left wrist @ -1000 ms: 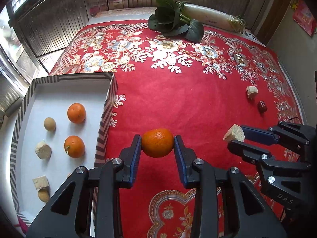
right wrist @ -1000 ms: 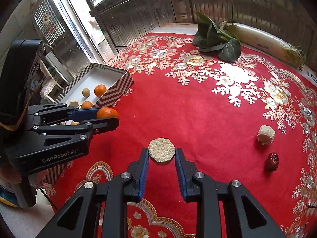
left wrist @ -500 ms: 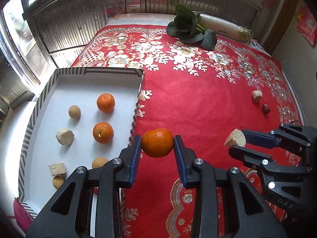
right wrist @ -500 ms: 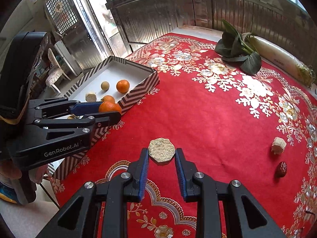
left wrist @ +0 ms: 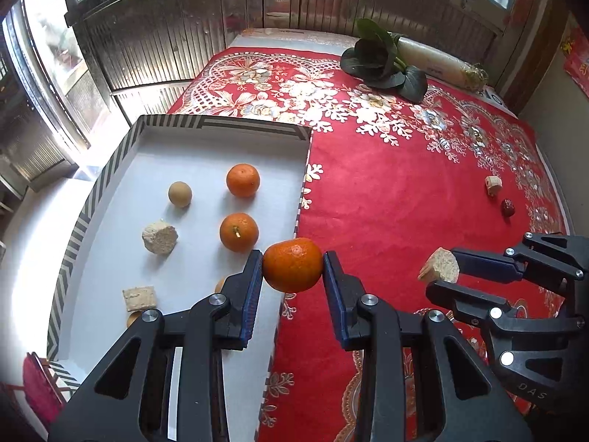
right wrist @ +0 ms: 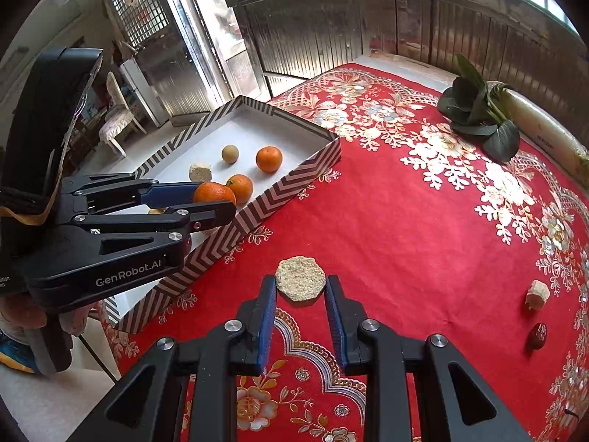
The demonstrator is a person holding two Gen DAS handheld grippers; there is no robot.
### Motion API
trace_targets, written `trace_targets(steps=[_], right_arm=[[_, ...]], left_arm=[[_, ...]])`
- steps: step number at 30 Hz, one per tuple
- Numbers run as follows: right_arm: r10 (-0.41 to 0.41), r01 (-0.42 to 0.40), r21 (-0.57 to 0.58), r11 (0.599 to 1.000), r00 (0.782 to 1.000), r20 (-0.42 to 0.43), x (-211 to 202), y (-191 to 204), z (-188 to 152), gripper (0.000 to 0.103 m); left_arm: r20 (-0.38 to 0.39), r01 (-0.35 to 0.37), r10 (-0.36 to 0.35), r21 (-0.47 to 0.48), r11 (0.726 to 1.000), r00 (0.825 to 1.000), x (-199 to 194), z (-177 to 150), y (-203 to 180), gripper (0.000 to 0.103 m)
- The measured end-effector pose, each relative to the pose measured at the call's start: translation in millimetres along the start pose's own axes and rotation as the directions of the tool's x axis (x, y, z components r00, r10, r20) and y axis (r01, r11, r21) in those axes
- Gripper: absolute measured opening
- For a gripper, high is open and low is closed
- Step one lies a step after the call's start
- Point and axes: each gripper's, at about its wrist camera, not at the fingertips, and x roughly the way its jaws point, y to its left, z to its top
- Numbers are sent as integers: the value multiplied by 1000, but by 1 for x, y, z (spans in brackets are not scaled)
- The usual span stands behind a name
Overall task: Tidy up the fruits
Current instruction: 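Carry the orange and round cake piece over the tray with both tools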
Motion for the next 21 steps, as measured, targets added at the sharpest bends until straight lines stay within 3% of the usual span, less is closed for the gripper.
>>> trace_targets(steps=[21], right_arm=[[87,-92,-129,987,995,-48,25,52,18,26]], left_arm=[[-12,-91,90,-109,990,996,-7,-21,49,32]])
